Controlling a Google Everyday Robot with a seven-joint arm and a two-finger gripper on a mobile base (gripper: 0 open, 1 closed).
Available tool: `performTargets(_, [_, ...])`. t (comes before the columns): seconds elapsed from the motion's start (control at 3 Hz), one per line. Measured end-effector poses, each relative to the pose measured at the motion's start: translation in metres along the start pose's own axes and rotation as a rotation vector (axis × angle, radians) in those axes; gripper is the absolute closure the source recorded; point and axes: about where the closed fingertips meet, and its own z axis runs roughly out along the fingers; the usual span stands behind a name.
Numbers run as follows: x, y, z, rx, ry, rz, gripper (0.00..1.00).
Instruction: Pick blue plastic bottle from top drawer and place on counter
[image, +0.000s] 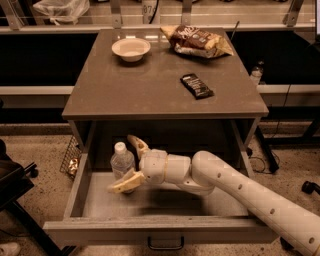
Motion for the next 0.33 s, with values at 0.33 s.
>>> performTargets(0.33, [0.0,0.0,0.0,0.0,0.0,0.0,0.0])
